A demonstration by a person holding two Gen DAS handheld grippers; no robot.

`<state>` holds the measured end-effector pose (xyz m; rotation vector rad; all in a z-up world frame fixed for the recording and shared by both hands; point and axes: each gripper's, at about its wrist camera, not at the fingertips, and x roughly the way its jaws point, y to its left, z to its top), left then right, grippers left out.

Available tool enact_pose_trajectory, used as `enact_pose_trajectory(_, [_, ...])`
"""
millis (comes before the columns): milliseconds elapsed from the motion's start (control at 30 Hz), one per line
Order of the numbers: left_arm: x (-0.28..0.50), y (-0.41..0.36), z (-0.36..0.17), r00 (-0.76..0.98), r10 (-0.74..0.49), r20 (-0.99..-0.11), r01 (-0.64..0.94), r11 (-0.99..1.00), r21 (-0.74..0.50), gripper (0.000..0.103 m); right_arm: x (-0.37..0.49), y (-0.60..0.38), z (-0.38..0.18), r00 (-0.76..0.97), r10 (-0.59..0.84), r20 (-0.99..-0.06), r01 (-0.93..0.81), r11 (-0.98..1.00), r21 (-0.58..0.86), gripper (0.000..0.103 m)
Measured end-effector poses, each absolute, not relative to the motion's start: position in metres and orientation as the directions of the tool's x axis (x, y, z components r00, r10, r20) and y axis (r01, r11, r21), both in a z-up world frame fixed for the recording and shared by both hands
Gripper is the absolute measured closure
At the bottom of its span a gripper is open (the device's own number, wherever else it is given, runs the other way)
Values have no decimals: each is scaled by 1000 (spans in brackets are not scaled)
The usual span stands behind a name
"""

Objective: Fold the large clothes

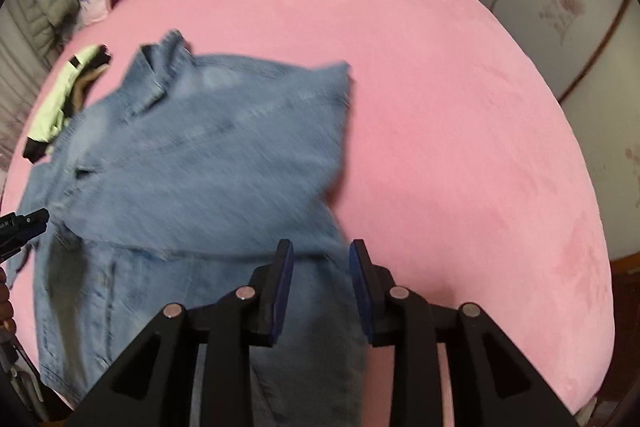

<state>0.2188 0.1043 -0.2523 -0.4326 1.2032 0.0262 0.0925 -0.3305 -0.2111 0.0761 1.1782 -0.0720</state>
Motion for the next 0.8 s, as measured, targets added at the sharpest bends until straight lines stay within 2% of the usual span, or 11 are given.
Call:
enact_pose_trajectory(233, [289,65,-266,428,-199,-882,-195,932,-305,68,173,-272,-230,424,52,-904,-16,999,51,74])
enact_pose_trajectory(400, [327,40,-305,402,-140,-905,-186,955,-231,68,223,-251,-270,386,41,-922,-91,996,6,75])
enact_pose_trajectory(500, [333,39,-326,387,-126,-913,-181,961,-209,68,238,-281,-290,383,-74,-921,-33,995,-94,86])
enact_pose_trajectory(533, [333,38,-327,398,-121,-909,-169,965,-202,68,240,-293,-292,388,-77,-918,-15,996,-90,101])
enact_pose_trajectory(700, [335,34,-324,385,-102,-917,-124,979,-161,66,240,-345,-287,371,-105,-923,80,993,-81,103])
enact_pose_trajectory(800, [337,40,-318,348,-126,-929,-162,968,-192,58,235,-353,-279,356,-83,-931,108,993,-47,103])
